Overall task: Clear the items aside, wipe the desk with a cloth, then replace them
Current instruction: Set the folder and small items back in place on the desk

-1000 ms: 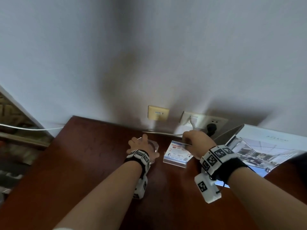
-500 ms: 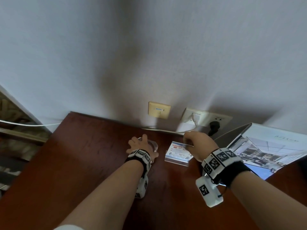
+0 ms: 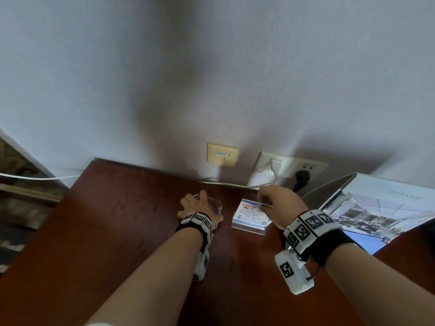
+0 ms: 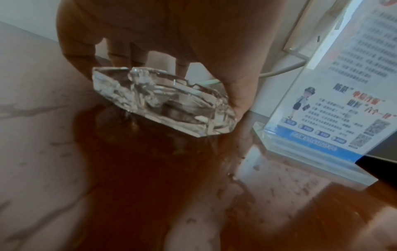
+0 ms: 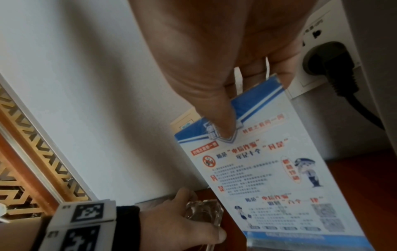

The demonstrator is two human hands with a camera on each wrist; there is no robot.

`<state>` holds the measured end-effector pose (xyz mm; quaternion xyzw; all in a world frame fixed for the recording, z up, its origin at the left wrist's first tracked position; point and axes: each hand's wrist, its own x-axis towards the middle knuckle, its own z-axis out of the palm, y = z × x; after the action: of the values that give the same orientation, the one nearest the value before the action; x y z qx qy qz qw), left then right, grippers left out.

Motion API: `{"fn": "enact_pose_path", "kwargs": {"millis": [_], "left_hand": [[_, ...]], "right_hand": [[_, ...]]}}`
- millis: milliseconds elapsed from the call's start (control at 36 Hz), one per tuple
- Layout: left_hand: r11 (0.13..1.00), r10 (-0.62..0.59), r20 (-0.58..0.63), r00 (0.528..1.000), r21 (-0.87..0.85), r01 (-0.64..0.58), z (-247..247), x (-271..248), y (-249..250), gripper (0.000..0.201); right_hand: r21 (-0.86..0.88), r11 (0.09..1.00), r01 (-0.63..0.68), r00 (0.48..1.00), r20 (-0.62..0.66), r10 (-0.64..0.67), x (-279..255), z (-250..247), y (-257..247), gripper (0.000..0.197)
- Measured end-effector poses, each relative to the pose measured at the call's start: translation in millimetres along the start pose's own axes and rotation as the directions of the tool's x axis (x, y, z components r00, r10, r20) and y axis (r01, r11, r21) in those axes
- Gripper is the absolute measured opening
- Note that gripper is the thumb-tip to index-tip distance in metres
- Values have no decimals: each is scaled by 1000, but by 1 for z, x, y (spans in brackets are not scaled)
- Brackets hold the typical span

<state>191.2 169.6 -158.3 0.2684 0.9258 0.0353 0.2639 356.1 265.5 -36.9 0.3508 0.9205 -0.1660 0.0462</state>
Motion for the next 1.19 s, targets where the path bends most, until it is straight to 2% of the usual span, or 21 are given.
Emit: {"fn": "enact_pose_path", "kwargs": {"millis": [306, 417, 806, 944, 1056, 1194], "left_hand": [[999, 0, 12, 1000, 53, -1, -5, -5, -3, 102], [998, 48, 41, 998, 40, -50, -15, -11, -4, 110], [949, 316, -26, 948, -1, -316, -50, -68, -19, 96], [896, 444, -96, 891, 39, -442, -51, -102, -8, 89], [818, 574, -167, 802, 74, -571, -46, -133, 10, 83], [727, 681, -182, 709, 61, -684, -41, -175, 38, 77]], "right_hand": [[-3, 999, -48, 999, 12, 48, 1, 1, -3, 9], [0, 999, -38, 999, 26, 38, 1, 0, -2, 12], [14, 998, -55, 998, -3, 55, -37, -5, -3, 67], [40, 997, -73, 996, -43, 75, -60, 0, 1, 78], [59, 997, -59, 995, -77, 63, -83, -1, 11, 78], [60, 998, -16, 992, -121, 23, -111, -4, 33, 72]]}}
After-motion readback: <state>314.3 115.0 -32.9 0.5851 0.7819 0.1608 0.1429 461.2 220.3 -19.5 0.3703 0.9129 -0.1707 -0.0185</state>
